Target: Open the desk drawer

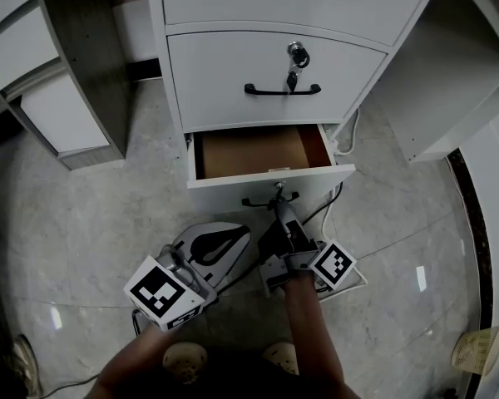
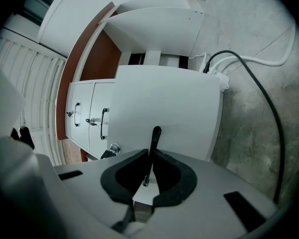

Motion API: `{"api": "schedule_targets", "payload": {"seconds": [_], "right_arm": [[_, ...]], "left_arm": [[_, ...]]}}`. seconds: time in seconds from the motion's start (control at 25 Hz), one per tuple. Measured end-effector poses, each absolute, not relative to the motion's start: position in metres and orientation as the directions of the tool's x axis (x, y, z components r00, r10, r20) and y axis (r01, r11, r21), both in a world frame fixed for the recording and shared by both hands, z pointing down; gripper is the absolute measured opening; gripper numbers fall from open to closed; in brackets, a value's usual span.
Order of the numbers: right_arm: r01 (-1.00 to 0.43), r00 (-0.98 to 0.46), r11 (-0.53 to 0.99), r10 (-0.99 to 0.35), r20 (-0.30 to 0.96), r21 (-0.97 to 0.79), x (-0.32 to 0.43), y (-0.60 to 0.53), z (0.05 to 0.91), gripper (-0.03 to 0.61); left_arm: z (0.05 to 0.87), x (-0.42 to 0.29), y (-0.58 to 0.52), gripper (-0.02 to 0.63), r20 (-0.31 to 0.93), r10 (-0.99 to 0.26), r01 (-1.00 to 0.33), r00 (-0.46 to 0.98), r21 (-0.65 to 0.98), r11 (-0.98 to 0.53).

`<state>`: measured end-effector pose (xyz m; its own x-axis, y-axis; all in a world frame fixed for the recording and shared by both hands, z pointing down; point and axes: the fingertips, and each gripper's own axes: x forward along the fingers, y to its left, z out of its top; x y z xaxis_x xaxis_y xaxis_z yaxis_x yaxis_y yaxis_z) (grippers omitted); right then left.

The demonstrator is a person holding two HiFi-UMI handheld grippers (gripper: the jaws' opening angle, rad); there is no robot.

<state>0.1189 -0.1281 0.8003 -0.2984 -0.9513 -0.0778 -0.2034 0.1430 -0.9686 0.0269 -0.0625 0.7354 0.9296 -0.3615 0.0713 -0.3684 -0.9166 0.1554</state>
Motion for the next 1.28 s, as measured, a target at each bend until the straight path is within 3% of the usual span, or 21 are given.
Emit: {"api": "schedule_targets", "payload": {"seconds": [1.28], "right_arm": [[-0.197,-0.283,0.142,-0.956,-0.083,-0.97,0.119,-0.096,0.811,0.038]], "left_arm": [[0.72,0.036,-0.057,0.009,0.033,-0.356,-0.357,0.934,0.155,-0.921]]}}
